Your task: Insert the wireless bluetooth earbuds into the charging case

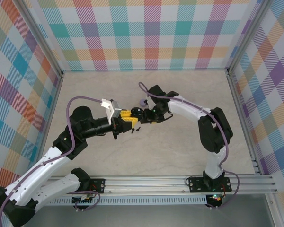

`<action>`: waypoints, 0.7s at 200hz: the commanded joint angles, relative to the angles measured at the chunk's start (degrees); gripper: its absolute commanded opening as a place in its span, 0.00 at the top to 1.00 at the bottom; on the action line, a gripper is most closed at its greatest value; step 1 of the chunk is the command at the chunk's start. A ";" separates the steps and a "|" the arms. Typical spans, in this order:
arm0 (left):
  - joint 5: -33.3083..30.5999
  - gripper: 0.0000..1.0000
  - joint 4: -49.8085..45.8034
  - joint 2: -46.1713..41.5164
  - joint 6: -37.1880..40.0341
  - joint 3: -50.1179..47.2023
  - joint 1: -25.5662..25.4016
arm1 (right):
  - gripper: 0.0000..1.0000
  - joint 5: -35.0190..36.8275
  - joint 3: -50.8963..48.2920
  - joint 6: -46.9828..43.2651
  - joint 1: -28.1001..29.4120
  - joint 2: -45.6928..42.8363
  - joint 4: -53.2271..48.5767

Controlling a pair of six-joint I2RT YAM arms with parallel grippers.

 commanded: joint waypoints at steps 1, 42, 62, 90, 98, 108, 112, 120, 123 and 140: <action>-0.86 0.92 0.12 -1.39 -0.83 -0.60 -0.39 | 0.45 -0.11 4.92 -3.98 2.05 3.49 -3.31; -1.33 0.92 -0.38 -2.11 -0.55 -0.80 -0.39 | 0.43 5.75 11.34 -8.72 4.77 9.69 -7.21; -1.33 0.92 -0.49 -2.08 -0.53 -0.95 -0.36 | 0.42 6.90 13.25 -10.34 5.06 11.73 -8.01; -1.43 0.92 -0.69 -2.22 -0.53 -0.95 -0.38 | 0.40 7.96 15.08 -13.88 5.83 13.60 -8.96; -1.63 0.92 -0.85 -2.27 -0.45 -0.98 -0.39 | 0.39 8.35 15.58 -14.79 6.00 14.11 -9.37; -1.71 0.92 -1.02 -2.36 -0.43 -0.98 -0.39 | 0.39 9.08 16.43 -15.87 6.21 14.84 -10.20; -1.73 0.92 -1.10 -2.35 -0.43 -0.95 -0.37 | 0.39 9.38 16.76 -16.20 6.28 15.17 -10.54; -1.74 0.92 -1.10 -2.37 -0.43 -1.06 -0.37 | 0.38 9.90 17.44 -17.00 6.36 15.83 -11.15; -1.74 0.92 -1.10 -2.36 -0.43 -1.03 -0.39 | 0.38 9.96 17.67 -17.28 6.43 16.06 -11.39; -1.83 0.92 -1.19 -2.44 -0.36 -1.19 -0.36 | 0.38 9.96 19.00 -18.55 6.63 17.28 -12.32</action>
